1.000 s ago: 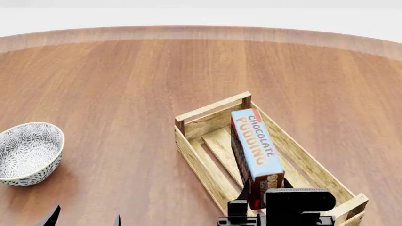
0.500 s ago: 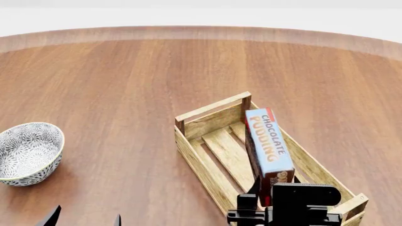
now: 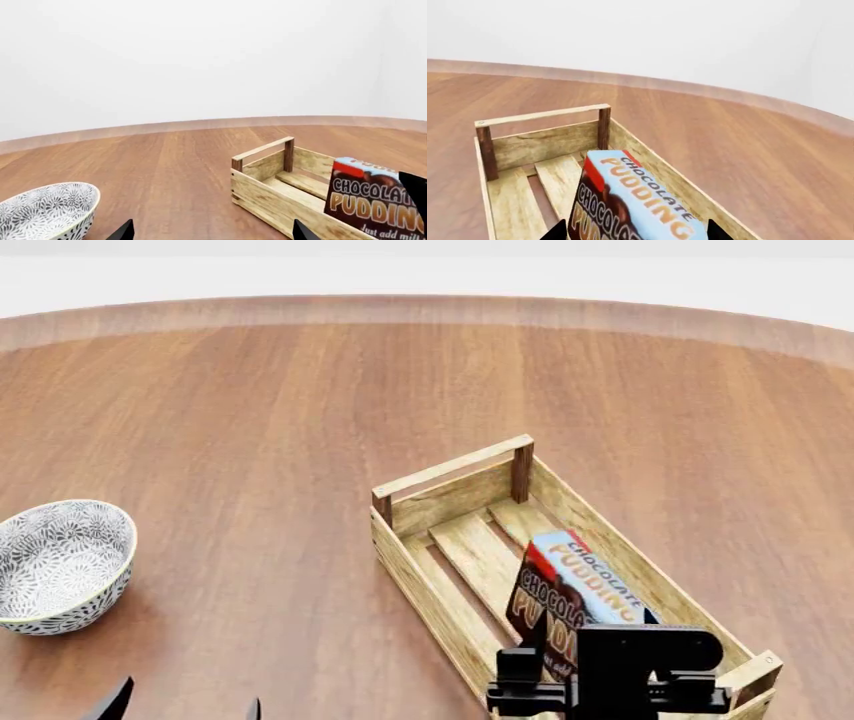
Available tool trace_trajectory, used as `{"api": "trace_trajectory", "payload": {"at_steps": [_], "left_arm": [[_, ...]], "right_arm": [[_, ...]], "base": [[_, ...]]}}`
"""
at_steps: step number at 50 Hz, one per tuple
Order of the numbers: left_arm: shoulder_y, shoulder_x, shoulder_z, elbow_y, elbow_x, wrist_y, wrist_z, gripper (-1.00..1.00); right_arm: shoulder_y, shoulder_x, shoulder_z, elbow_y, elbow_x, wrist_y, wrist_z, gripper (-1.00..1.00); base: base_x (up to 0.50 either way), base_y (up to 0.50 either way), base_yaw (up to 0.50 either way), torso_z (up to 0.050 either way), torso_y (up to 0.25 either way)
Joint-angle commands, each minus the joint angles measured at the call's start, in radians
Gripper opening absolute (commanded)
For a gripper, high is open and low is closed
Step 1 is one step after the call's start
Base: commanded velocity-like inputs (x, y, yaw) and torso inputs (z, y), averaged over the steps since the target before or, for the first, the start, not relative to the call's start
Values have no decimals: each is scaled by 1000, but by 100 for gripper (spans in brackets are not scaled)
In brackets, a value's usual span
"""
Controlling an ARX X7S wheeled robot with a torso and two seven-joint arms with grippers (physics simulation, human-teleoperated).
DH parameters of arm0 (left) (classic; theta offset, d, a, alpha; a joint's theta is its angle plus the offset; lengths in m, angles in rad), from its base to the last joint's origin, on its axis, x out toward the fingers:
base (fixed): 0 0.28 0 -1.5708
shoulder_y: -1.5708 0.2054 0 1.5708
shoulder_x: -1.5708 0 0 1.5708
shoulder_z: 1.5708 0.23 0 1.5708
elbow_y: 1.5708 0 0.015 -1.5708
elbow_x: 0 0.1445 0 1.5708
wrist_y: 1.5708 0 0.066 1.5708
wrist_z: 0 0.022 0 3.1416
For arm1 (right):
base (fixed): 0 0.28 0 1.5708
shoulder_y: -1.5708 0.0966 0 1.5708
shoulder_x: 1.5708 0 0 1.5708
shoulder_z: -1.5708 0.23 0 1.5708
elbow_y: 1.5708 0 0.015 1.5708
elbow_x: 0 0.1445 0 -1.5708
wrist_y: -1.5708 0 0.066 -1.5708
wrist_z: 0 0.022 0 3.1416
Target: Pick up the chocolate pudding and put it in the tray.
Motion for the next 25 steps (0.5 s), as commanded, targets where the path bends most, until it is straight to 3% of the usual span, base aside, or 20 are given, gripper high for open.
{"api": "trace_trajectory", "payload": {"at_steps": [1, 18, 25], "left_arm": [[-1, -3, 3, 1, -3, 0, -2, 100], [-3, -7, 7, 4, -6, -1, -8, 100], [17, -26, -3, 80, -11, -18, -25, 100]], "right_arm": [[-1, 7, -2, -17, -8, 9, 8, 100], [-14, 19, 3, -52, 7, 27, 18, 100], [-56, 37, 21, -172, 38, 24, 28, 100]], "base": [[0, 0, 0, 0, 0], [0, 0, 0, 0, 0], [0, 0, 0, 0, 0]]}}
